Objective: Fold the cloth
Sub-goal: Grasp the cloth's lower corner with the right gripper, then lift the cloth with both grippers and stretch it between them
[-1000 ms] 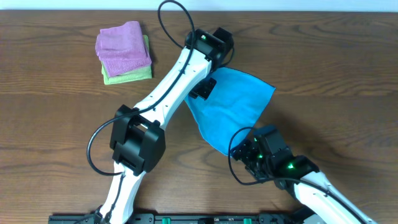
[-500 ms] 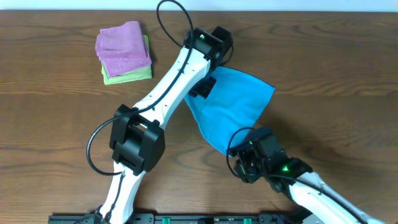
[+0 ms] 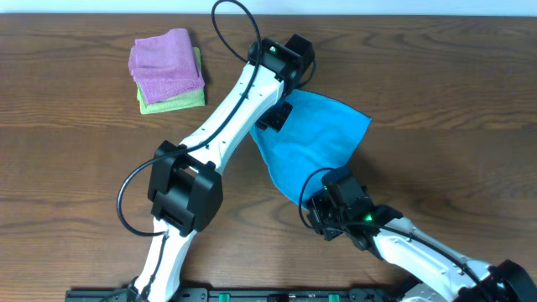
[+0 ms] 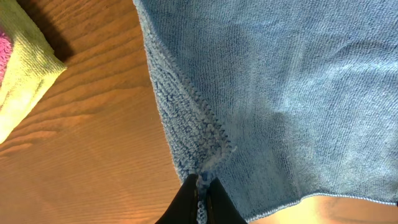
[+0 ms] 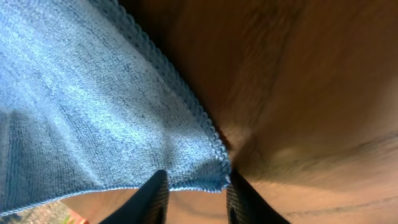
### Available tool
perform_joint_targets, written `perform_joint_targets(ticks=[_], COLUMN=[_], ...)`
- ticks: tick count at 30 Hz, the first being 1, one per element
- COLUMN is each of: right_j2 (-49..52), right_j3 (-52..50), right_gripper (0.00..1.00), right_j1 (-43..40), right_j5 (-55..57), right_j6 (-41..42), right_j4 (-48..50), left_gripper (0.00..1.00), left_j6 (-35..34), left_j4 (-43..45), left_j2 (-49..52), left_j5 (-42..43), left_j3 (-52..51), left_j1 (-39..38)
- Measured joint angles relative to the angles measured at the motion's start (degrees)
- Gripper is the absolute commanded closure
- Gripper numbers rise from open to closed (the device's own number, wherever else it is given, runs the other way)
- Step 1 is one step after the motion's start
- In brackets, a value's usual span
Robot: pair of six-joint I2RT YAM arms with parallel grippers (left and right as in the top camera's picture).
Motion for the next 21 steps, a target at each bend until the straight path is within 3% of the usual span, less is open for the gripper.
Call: perform_joint_targets(ticks=[5, 10, 12, 18, 21], right_j2=[-0.07, 0.00, 0.13, 0.33, 0.46], right_j3=[0.26, 0.31, 0.28, 0.20, 0.02], right_gripper=[0.65, 0.84, 0.98, 0.98, 0.98], right_j1=[0.37, 0.44, 0.48, 0.48, 0.15], right_j5=[2.08, 4.92, 6.43, 9.16, 9.66], right_j6=[-0.11, -0.44, -0.63, -1.11, -7.98], right_j4=[-0.20, -0.66, -0.94, -0.55, 0.72], left_gripper=[0.94, 0.94, 0.94, 0.94, 0.94], left_j6=[0.00, 0.02, 0.00, 0.00, -0.15], left_j4=[0.00, 0.00, 0.00, 0.00, -0.46], left_j2=[0.00, 0.00, 0.00, 0.00, 0.00], left_j5=[0.07, 0.22, 0.22, 0.22, 0.24], left_j3=[0.02, 0.02, 0.02, 0.02, 0.02], left_j1=[0.00, 0.00, 0.00, 0.00, 0.00])
